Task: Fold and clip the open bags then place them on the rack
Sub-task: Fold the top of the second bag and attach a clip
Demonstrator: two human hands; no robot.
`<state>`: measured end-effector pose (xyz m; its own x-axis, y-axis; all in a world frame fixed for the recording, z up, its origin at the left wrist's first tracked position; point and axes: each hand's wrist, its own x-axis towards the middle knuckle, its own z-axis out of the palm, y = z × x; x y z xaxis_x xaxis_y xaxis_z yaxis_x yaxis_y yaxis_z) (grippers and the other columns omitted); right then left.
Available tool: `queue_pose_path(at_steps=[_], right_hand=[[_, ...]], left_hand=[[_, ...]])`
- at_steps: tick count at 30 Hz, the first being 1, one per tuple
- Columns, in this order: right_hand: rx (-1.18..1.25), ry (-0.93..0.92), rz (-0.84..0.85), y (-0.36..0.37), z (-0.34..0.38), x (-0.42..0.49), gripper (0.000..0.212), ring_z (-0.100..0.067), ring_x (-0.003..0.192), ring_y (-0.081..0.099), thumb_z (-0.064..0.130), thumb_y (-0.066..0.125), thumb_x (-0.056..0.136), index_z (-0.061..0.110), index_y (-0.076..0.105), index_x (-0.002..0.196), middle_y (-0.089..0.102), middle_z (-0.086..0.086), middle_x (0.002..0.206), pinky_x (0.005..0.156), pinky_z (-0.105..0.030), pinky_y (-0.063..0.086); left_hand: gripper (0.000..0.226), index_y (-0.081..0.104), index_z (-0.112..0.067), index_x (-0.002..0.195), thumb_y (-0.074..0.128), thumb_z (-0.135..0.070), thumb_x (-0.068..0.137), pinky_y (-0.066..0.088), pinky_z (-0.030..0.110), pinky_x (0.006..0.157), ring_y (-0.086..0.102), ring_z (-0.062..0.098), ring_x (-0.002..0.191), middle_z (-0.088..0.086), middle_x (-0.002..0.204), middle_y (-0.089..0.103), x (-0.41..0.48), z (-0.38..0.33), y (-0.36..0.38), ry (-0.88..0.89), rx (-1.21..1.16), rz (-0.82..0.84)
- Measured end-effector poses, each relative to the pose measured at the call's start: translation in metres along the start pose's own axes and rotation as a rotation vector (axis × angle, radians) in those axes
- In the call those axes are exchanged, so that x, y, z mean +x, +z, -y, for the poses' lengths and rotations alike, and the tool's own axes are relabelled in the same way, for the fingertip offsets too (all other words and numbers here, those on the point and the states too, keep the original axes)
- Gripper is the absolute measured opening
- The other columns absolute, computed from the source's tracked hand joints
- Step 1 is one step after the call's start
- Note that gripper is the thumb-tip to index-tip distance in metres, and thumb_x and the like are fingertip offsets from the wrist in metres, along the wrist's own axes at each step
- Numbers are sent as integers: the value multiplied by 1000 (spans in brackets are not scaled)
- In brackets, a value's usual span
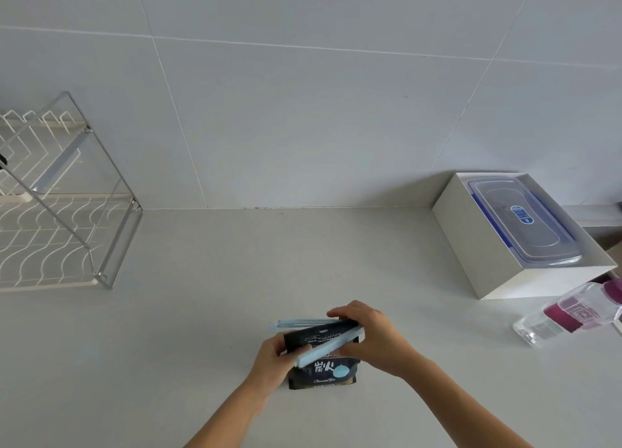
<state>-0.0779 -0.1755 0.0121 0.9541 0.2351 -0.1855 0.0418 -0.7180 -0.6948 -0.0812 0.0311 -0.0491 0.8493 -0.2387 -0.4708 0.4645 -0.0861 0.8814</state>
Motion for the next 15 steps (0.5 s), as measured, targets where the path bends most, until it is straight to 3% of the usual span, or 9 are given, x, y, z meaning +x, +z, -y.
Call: queue_pose_path(at_steps=[7, 12, 15], right_hand=[[-251, 12, 235, -8, 17, 3, 76, -11, 103, 51, 50, 72, 66, 31, 42, 133, 55, 10, 115, 88, -29, 46], [-565, -75, 244, -4, 37, 13, 49, -20, 87, 57, 54, 67, 69, 24, 58, 106, 61, 1, 97, 84, -35, 41], [-625, -122, 245, 1, 48, 22, 44, -21, 85, 58, 52, 66, 73, 21, 61, 104, 62, -1, 94, 81, -34, 39]], left_hand=[[18, 71, -21, 97, 71, -16, 80, 52, 16, 65, 70, 13, 87, -1, 93, 76, 2, 3, -2, 19, -52, 13], [25, 67, -10, 105, 70, -8, 80, 51, 15, 63, 69, 10, 83, 8, 97, 73, 5, 9, -2, 57, -16, -31], [21, 71, -20, 99, 72, -13, 79, 52, 16, 67, 69, 7, 83, 1, 93, 75, 5, 8, -1, 129, 85, -19]])
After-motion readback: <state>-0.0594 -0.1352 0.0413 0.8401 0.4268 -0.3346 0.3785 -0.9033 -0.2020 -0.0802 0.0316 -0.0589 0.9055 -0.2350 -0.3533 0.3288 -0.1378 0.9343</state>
